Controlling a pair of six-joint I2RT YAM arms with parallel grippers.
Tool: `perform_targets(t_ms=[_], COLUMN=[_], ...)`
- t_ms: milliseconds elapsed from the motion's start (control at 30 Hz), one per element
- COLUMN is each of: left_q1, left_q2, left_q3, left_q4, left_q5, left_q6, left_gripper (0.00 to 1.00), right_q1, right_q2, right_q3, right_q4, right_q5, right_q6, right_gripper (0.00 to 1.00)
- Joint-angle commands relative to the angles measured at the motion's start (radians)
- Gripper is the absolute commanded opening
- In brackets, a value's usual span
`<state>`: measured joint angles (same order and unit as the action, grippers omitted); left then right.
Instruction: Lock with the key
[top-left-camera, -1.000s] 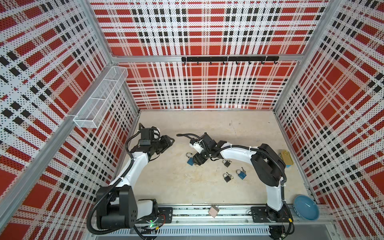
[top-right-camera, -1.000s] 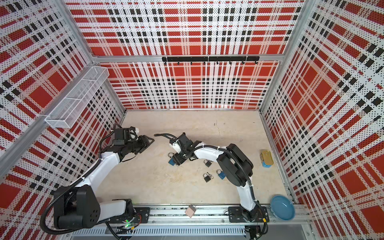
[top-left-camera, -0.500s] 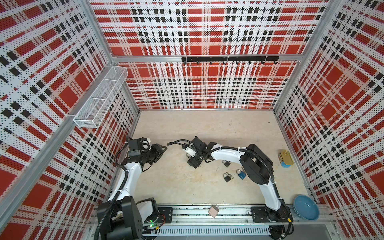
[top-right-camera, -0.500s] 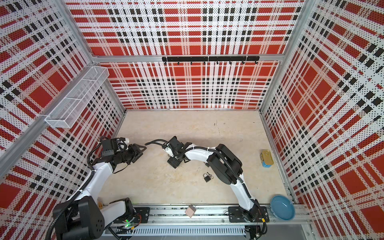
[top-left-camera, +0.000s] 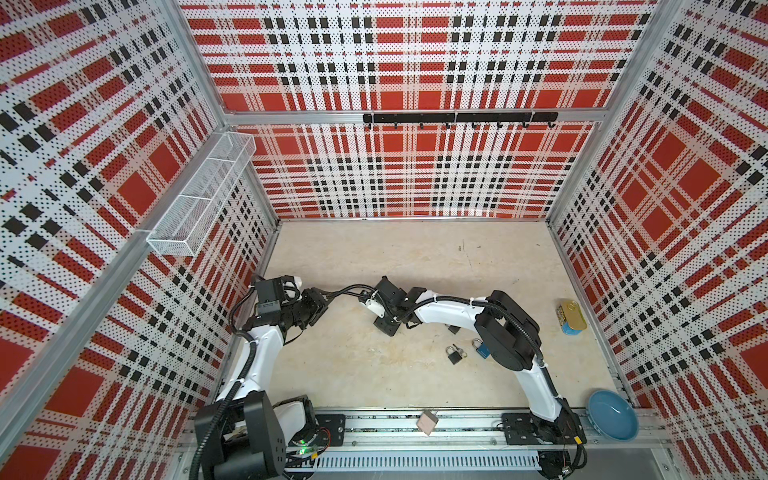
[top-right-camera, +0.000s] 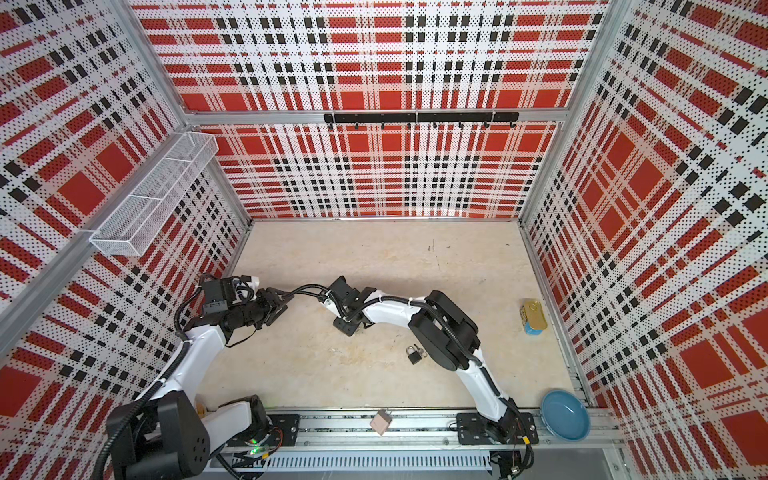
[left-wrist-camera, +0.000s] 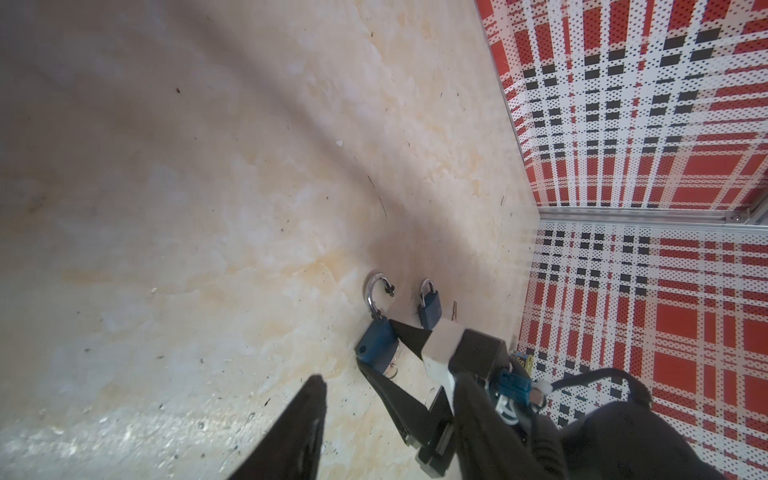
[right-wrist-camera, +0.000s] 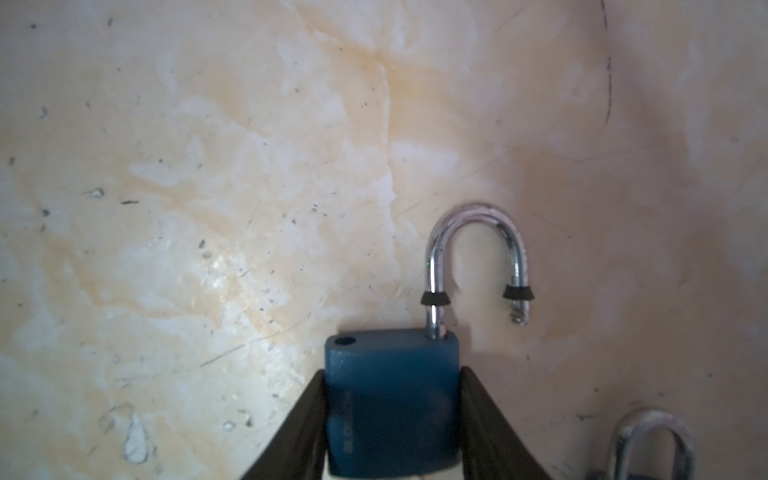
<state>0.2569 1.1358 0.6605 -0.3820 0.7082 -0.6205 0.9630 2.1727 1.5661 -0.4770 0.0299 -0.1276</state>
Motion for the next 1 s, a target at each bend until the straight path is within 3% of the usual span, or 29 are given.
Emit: perform_targets(t_ms=[0,200,467,667,767,967], left_q1=[0.012,-0.023,-0.271,-0.403,-0.468,-0.483], left_q2=[-0.012,-0.028,0.011,0.100,0.151,0.180], left_q3=[-0.012,0.010,0.121,0.171,0.195,0.121], left_q4=[0.017,0.002,0.020,0.223,0.312,0.673], left_q5=[0.011,-0.028,-0.197,-0.159,-0.074,0.094], left_q6=[0.005,0.024,0.036,-0.001,-0.015,-0.221], left_gripper=[0.53,0.51,0.49,0.45,0.45,0.46], right_q1=[0.000,0.000,0.001,0.000,0.000,-0.013], right_q2=[0.037,-0.069,-0.331,-0.523,-0.596,-0.664], right_q3=[0.012,-0.035,-0.091,-0.136,-0.150,-0.177], right_q4=[-0.024,-0.005,-0.093,-0.169,-0.195,-0.217], right_q5=[0.022,-0.012,-0.138,-0.223,-0.224,-0.211], right_q6=[-0.019,-0.013,-0.007,0.023,0.041,0.067], right_gripper=[0.32,0.23,0.17,0.15,0.14,0.12])
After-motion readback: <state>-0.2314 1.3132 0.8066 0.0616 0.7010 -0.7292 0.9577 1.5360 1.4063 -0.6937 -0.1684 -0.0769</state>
